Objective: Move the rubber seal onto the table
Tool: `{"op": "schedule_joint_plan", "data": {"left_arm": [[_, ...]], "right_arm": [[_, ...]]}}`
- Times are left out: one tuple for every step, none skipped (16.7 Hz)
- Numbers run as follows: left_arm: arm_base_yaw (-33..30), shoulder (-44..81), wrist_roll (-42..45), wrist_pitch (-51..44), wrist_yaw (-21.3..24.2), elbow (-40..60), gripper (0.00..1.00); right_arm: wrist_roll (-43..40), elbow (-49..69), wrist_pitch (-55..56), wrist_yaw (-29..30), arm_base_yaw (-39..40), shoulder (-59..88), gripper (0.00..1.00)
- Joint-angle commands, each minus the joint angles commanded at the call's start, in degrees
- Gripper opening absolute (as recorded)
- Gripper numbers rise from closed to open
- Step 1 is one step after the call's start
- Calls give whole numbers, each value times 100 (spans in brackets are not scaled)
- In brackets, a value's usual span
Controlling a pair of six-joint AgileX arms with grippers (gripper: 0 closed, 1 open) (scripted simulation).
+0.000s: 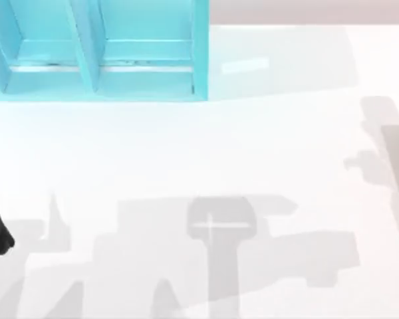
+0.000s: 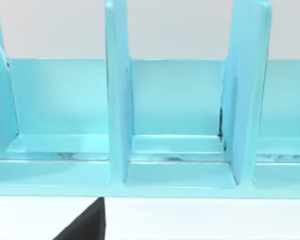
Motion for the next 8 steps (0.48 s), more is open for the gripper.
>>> {"op": "schedule_joint_plan", "data": {"left_arm": [[0,0,0,0,0,0,100],[0,0,0,0,0,0,100],[0,0,0,0,0,0,100],[0,0,0,0,0,0,100],[0,0,0,0,0,0,100],[0,0,0,0,0,0,100],[0,0,0,0,0,0,100],[0,0,0,0,0,0,100]], "right_arm": [[158,104,141,1,154,257,0],[324,209,290,2,313,559,0],[497,313,447,4,478,889,0],[675,416,615,6,651,1231,0],[855,517,793,9,830,1562,0],[1034,614,975,12,1009,1863,0],[1209,703,1150,15,1178,2111,0],[1365,783,1308,17,1330,2299,0]]}}
